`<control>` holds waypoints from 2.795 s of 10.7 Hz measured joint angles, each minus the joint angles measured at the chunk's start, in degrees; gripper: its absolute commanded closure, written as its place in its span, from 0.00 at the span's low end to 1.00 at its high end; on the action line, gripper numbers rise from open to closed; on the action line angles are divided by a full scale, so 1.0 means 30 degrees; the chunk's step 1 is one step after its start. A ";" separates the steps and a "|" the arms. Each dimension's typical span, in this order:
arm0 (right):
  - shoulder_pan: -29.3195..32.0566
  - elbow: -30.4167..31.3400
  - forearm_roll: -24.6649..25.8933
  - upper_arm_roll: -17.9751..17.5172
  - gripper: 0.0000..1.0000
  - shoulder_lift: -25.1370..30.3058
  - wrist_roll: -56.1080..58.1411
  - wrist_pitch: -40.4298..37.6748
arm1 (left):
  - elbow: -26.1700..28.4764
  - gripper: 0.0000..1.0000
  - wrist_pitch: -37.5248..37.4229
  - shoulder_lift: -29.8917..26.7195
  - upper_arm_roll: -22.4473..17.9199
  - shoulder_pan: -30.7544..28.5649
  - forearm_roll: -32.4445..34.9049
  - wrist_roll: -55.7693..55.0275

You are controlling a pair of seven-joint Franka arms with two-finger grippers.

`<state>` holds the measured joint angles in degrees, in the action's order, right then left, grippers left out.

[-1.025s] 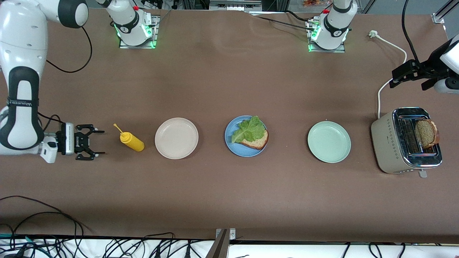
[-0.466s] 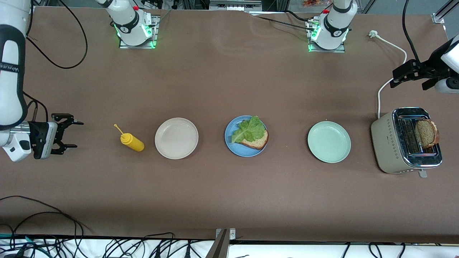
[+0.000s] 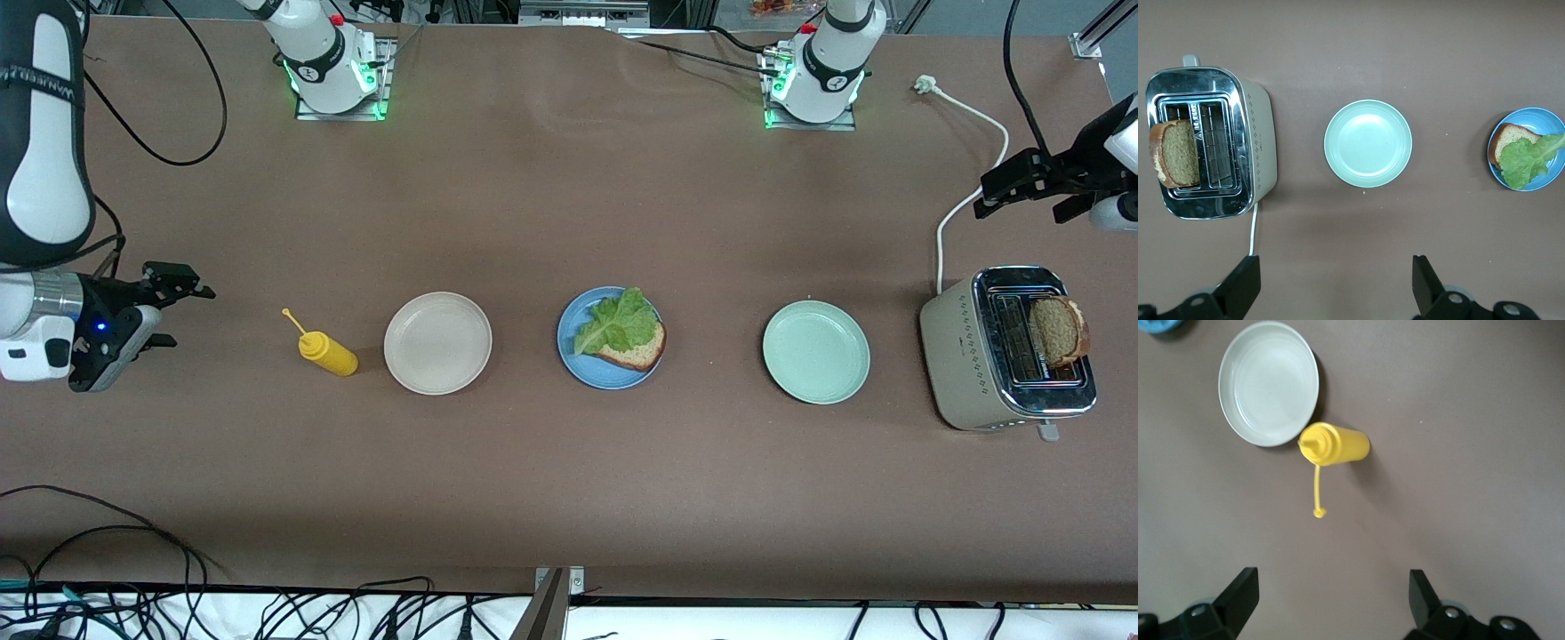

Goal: Make sandwich in blue plate with both arms

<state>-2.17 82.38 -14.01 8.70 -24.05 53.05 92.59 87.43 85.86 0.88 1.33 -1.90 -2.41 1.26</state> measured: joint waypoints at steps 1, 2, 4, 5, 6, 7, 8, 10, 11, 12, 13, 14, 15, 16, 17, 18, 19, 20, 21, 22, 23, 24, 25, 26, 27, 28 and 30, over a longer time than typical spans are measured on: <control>-0.0009 0.0009 0.0267 -0.0392 0.00 0.0347 -0.1549 -0.0216 | 0.0000 0.00 -0.0002 0.0000 0.0001 -0.0001 0.0000 0.0000; -0.0007 0.0019 0.0575 -0.0780 0.00 0.0630 -0.3271 -0.0342 | 0.0000 0.00 -0.0006 0.0000 0.0002 -0.0002 0.0000 0.0000; -0.0005 0.0242 0.1196 -0.1542 0.00 0.1336 -0.6757 -0.0502 | -0.0001 0.00 -0.0008 -0.0001 -0.0003 -0.0005 0.0000 0.0000; -0.0007 0.0552 0.1469 -0.1905 0.00 0.1865 -0.8612 -0.0523 | -0.0001 0.00 -0.0009 0.0000 -0.0007 -0.0008 0.0000 0.0000; -0.0011 0.0839 0.1914 -0.2091 0.00 0.2423 -0.9854 -0.0523 | -0.0001 0.00 -0.0009 -0.0004 -0.0015 -0.0012 0.0000 0.0000; -0.0006 0.1048 0.2547 -0.2139 0.00 0.3007 -1.0427 -0.0517 | -0.0003 0.00 -0.0012 -0.0009 -0.0026 -0.0020 0.0000 0.0000; 0.0037 0.1119 0.3348 -0.2138 0.00 0.3559 -1.0665 -0.0410 | -0.0004 0.00 -0.0015 -0.0015 -0.0036 -0.0024 0.0000 0.0000; 0.0173 0.1219 0.4040 -0.2137 0.00 0.4570 -1.0949 0.0109 | -0.0005 0.00 -0.0025 -0.0021 -0.0058 -0.0026 0.0000 0.0000; 0.0179 0.1313 0.4042 -0.2156 0.00 0.4998 -1.2200 0.0214 | -0.0006 0.00 -0.0026 -0.0021 -0.0061 -0.0026 0.0000 0.0000; 0.0186 0.1476 0.4041 -0.2403 0.00 0.5453 -1.3774 0.0214 | -0.0009 0.00 -0.0027 -0.0024 -0.0073 -0.0028 0.0000 0.0000; 0.0163 0.1734 0.4041 -0.2808 0.00 0.5962 -1.5044 0.0219 | -0.0010 0.00 -0.0029 -0.0028 -0.0087 -0.0031 0.0000 0.0000; 0.0144 0.1969 0.4041 -0.3091 0.00 0.6398 -1.5600 0.0293 | -0.0010 0.00 -0.0032 -0.0029 -0.0099 -0.0033 0.0000 0.0000; 0.0145 0.2106 0.4042 -0.3163 0.00 0.6672 -1.5719 0.0603 | -0.0040 0.00 -0.0031 -0.0029 -0.0103 -0.0034 0.0000 0.0000; 0.0185 0.2154 0.4043 -0.3147 0.00 0.6854 -1.5732 0.0941 | -0.0118 0.00 -0.0031 -0.0033 -0.0107 -0.0034 0.0000 0.0000; 0.0227 0.2174 0.4044 -0.3111 0.00 0.6940 -1.5851 0.1109 | -0.0191 0.00 -0.0031 -0.0037 -0.0113 -0.0034 0.0000 0.0000; 0.0302 0.2183 0.4049 -0.3078 0.00 0.6968 -1.5991 0.1195 | -0.0239 0.00 -0.0031 -0.0038 -0.0122 -0.0036 0.0000 0.0000; 0.0427 0.2186 0.4050 -0.3070 0.00 0.6988 -1.6062 0.1225 | -0.0256 0.00 -0.0031 -0.0039 -0.0126 -0.0037 0.0000 0.0000; 0.0535 0.2192 0.4050 -0.3047 0.00 0.7063 -1.6098 0.1239 | -0.0259 0.00 -0.0031 -0.0041 -0.0127 -0.0037 0.0000 0.0000; 0.0622 0.2223 0.4050 -0.3043 0.00 0.7232 -1.6104 0.1232 | -0.0260 0.00 -0.0031 -0.0042 -0.0127 -0.0037 0.0000 0.0000; 0.0674 0.2293 0.4057 -0.2962 0.00 0.7440 -1.6137 0.1195 | -0.0261 0.00 -0.0032 -0.0043 -0.0130 -0.0040 0.0000 0.0000; 0.0701 0.2359 0.4063 -0.2780 0.00 0.7542 -1.6143 0.1137 | -0.0261 0.00 -0.0032 -0.0044 -0.0131 -0.0044 0.0000 0.0000; 0.0727 0.2420 0.4063 -0.2610 0.00 0.7556 -1.6143 0.1098 | -0.0261 0.00 -0.0032 -0.0044 -0.0132 -0.0045 0.0000 0.0000; 0.0738 0.2471 0.4065 -0.2448 0.00 0.7556 -1.6143 0.1010 | -0.0261 0.00 -0.0032 -0.0044 -0.0133 -0.0048 0.0000 0.0000; 0.0749 0.2484 0.4066 -0.2332 0.00 0.7555 -1.6143 0.0973 | -0.0261 0.00 -0.0032 -0.0044 -0.0133 -0.0054 0.0000 0.0000; 0.0759 0.2485 0.4066 -0.2299 0.00 0.7556 -1.6143 0.0952 | -0.0261 0.00 -0.0032 -0.0045 -0.0132 -0.0059 0.0000 0.0000; 0.0759 0.2485 0.4066 -0.2300 0.00 0.7556 -1.6143 0.0938 | -0.0262 0.00 -0.0032 -0.0044 -0.0132 -0.0069 0.0000 0.0000; 0.0761 0.2485 0.4077 -0.2267 0.00 0.7556 -1.6140 0.0926 | -0.0262 0.00 -0.0032 -0.0045 -0.0133 -0.0083 0.0000 0.0001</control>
<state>0.11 89.83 -1.78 1.90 -1.38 4.64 95.37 86.64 85.77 0.75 0.93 -2.15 -2.41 1.26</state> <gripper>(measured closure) 0.000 0.000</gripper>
